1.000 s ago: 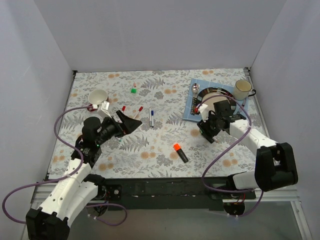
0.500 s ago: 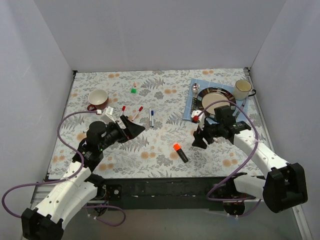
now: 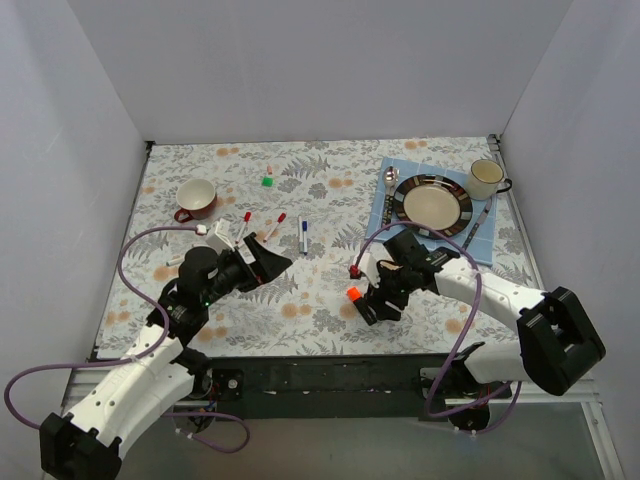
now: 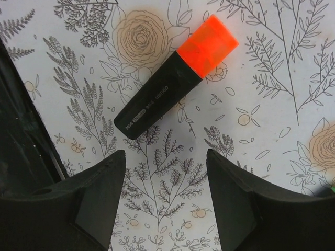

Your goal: Open the pen caps

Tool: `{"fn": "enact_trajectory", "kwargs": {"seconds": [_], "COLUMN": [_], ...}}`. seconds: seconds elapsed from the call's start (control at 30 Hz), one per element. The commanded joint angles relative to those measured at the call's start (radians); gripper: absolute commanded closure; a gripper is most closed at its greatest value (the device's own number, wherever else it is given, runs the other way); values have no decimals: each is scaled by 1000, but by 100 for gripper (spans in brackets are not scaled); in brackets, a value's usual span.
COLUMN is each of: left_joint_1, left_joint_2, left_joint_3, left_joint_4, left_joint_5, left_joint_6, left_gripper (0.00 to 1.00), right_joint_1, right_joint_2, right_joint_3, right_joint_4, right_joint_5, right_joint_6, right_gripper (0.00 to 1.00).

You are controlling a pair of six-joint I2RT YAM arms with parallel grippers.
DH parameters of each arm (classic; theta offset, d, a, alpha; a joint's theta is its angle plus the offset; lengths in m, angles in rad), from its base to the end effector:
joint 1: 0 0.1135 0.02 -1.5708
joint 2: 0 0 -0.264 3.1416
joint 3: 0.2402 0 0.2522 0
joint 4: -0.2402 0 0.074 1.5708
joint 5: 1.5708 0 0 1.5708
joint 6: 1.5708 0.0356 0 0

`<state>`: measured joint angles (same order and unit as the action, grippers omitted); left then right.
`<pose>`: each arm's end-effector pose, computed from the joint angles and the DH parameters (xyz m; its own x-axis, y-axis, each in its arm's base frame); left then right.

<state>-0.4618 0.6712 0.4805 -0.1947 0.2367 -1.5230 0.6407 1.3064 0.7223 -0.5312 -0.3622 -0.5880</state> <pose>0.1447 -0.0813 0.2493 -0.6430 -0.7646 0.0438 -0.3062 0.2043 -0.9298 0.1814 0.1510 0.1869 -0.2197 -0.8108 -0.5425 -0.9684 0.2485 0.0207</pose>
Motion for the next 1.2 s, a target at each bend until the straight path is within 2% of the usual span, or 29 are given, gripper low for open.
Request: {"fn": "enact_trajectory", "kwargs": {"seconds": [0.0,0.93,1.17], "left_joint_1": [-5,-5,-6], "left_joint_2": [-21,-30,-30], "left_joint_3": [-17,-31,-33], "left_joint_4": [-12,-9,-6], "left_joint_5": [-37,-53,-53], "left_joint_6": [3,-2,-8], "left_gripper": [2,2,2], "right_joint_1": [20,88,116], "right_joint_2": [10,108,126], "right_joint_3": [32,35,78], "right_joint_4": [-24,5,8], "right_joint_5": [98,140,63], "right_joint_6": [1,33,66], "right_gripper": [29,27,27]}}
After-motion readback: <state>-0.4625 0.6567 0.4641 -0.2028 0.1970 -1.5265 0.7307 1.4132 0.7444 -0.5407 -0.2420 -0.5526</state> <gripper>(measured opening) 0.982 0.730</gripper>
